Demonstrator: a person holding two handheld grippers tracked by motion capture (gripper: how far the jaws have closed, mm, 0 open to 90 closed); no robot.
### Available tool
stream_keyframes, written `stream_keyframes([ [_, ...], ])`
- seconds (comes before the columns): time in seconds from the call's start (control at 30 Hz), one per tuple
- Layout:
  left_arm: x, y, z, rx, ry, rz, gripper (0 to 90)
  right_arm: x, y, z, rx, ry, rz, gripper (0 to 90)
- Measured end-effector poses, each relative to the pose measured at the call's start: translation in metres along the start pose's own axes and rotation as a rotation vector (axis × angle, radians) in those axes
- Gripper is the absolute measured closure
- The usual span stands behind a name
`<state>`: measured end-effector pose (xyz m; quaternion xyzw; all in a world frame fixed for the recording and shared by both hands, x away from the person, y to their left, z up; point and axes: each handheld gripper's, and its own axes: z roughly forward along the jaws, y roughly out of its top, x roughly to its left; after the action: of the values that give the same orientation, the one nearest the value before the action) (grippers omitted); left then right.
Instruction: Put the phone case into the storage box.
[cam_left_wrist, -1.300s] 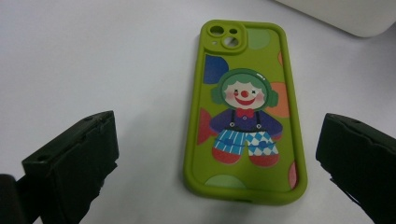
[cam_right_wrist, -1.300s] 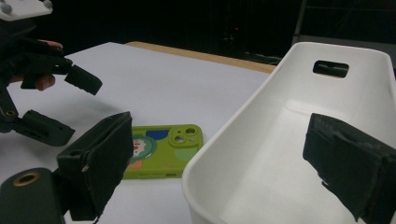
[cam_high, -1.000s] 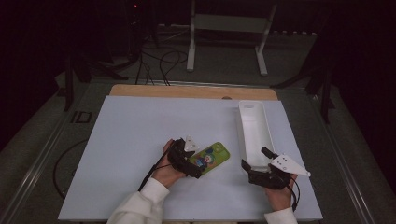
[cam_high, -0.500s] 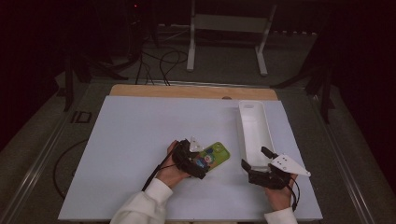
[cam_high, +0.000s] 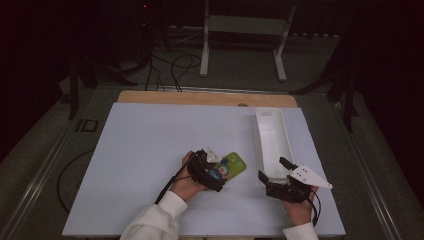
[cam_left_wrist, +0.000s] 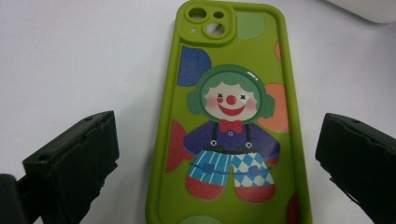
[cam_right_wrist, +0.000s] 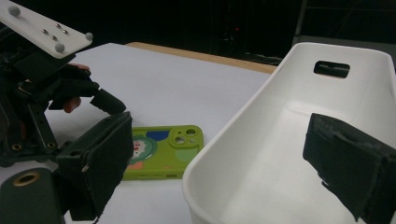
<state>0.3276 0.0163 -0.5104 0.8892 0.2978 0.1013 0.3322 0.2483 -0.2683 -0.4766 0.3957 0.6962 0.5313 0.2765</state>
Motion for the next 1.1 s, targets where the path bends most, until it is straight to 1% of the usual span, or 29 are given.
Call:
stream_keyframes([
  [0.4, -0.001, 0.000, 0.007, 0.017, -0.006, -0.010, 0.6, 0.000, 0.001, -0.001, -0.003, -0.004, 0.003, 8.6],
  [0.47, -0.002, 0.000, 0.008, 0.023, -0.015, -0.008, 0.9, -0.001, 0.000, -0.001, -0.002, -0.005, 0.004, 8.6],
  [0.53, -0.003, 0.000, 0.009, 0.028, -0.005, -0.002, 1.5, -0.001, 0.000, -0.001, -0.001, -0.004, 0.004, 8.6],
  [0.57, -0.003, 0.000, 0.009, 0.027, -0.011, -0.005, 1.8, 0.000, 0.000, -0.001, -0.001, -0.004, 0.003, 8.6],
  [0.67, -0.003, 0.000, 0.011, 0.030, -0.006, -0.009, 2.8, -0.001, 0.000, -0.001, -0.002, -0.006, 0.003, 8.6],
  [0.83, -0.005, 0.000, 0.013, 0.039, -0.005, -0.003, 4.0, 0.000, 0.000, -0.001, -0.001, -0.005, 0.003, 8.6],
  [0.9, -0.006, 0.000, 0.014, 0.043, 0.009, 0.000, 5.3, 0.000, 0.000, -0.001, 0.000, -0.005, 0.003, 8.6],
  [1.1, -0.006, 0.000, 0.015, 0.041, 0.010, 0.001, 7.8, -0.001, 0.000, -0.002, -0.006, -0.008, 0.003, 8.6],
])
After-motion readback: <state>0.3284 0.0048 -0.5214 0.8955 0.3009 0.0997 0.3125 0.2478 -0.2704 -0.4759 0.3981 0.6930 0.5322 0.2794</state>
